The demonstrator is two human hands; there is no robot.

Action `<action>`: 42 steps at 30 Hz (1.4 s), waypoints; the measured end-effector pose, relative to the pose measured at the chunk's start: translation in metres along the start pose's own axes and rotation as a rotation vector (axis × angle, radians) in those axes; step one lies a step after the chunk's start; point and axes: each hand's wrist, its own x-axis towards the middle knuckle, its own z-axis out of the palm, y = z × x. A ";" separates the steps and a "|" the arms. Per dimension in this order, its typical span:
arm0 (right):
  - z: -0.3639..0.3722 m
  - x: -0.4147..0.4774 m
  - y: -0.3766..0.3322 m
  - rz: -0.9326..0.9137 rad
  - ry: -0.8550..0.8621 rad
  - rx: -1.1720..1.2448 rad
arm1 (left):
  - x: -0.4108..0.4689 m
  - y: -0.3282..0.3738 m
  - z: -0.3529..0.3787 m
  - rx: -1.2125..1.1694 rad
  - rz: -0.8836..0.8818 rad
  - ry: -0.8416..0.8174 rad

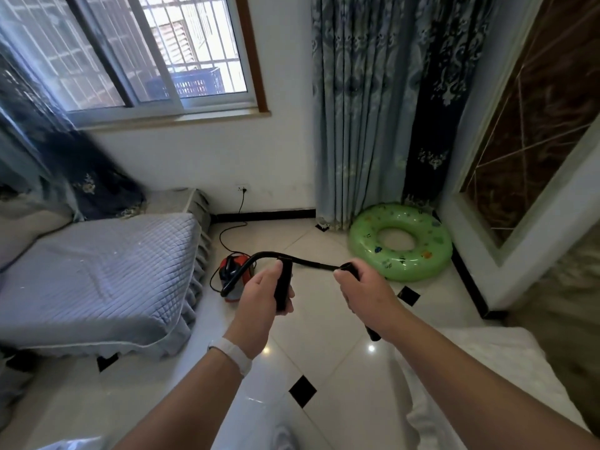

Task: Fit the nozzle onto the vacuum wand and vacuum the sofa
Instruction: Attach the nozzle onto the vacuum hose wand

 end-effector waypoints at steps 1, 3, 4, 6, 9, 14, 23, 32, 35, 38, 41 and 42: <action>0.000 0.009 -0.001 -0.003 0.008 -0.015 | 0.013 0.001 0.000 -0.008 -0.011 -0.001; 0.000 0.030 -0.003 -0.008 0.027 -0.037 | 0.042 0.002 -0.001 -0.027 -0.042 -0.003; 0.000 0.042 -0.005 -0.006 0.034 -0.037 | 0.057 0.002 -0.003 -0.039 -0.052 -0.009; 0.002 0.070 -0.010 0.004 0.037 -0.025 | 0.090 0.003 -0.008 -0.048 -0.053 -0.034; 0.014 0.119 -0.021 0.045 0.040 0.025 | 0.145 0.007 -0.021 -0.074 -0.066 -0.049; 0.056 0.210 -0.041 0.071 0.048 -0.071 | 0.239 0.024 -0.060 -0.097 -0.110 -0.052; 0.099 0.307 -0.063 0.039 0.065 -0.137 | 0.357 0.040 -0.096 -0.129 -0.167 -0.092; 0.080 0.357 -0.051 0.074 0.095 -0.211 | 0.409 0.036 -0.079 -0.100 -0.225 -0.091; 0.069 0.376 -0.045 0.061 0.081 -0.217 | 0.424 0.035 -0.062 -0.063 -0.225 -0.098; 0.051 0.398 -0.034 0.049 0.057 -0.205 | 0.439 0.032 -0.038 -0.030 -0.243 -0.090; 0.027 0.426 -0.021 0.055 0.020 -0.193 | 0.456 0.033 -0.007 0.003 -0.235 -0.079; 0.017 0.437 -0.017 0.053 0.010 -0.187 | 0.462 0.034 0.005 0.016 -0.232 -0.073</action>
